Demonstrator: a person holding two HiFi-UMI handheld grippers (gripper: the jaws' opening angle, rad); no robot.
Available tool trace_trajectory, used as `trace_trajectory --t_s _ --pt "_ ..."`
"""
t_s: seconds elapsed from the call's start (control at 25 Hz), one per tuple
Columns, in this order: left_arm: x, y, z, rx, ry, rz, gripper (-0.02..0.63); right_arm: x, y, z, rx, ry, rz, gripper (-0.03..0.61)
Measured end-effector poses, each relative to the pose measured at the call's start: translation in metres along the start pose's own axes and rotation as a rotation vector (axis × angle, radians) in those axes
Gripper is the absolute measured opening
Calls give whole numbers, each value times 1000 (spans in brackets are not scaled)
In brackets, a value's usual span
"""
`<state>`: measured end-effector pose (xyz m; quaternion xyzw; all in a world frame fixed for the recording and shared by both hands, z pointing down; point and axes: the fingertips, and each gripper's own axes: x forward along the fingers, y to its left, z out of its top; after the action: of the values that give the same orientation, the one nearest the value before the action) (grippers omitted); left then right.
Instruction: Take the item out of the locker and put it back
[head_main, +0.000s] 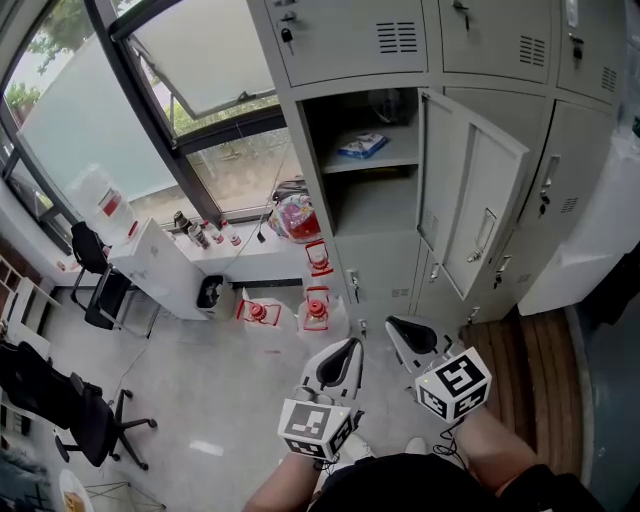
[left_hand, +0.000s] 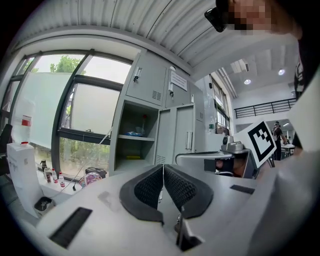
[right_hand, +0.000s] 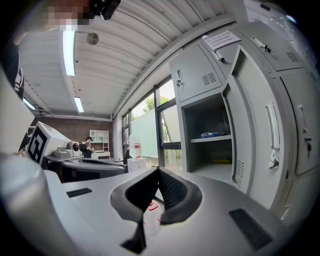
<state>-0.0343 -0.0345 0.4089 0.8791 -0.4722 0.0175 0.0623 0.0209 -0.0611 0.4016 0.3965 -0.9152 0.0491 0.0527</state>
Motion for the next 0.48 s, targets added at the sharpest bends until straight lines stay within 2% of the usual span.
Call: trace_trajectory --t_s 0.48 --pt "-3 47 7 3 -10 -43 20 43 15 7 -6 1 -49 52"
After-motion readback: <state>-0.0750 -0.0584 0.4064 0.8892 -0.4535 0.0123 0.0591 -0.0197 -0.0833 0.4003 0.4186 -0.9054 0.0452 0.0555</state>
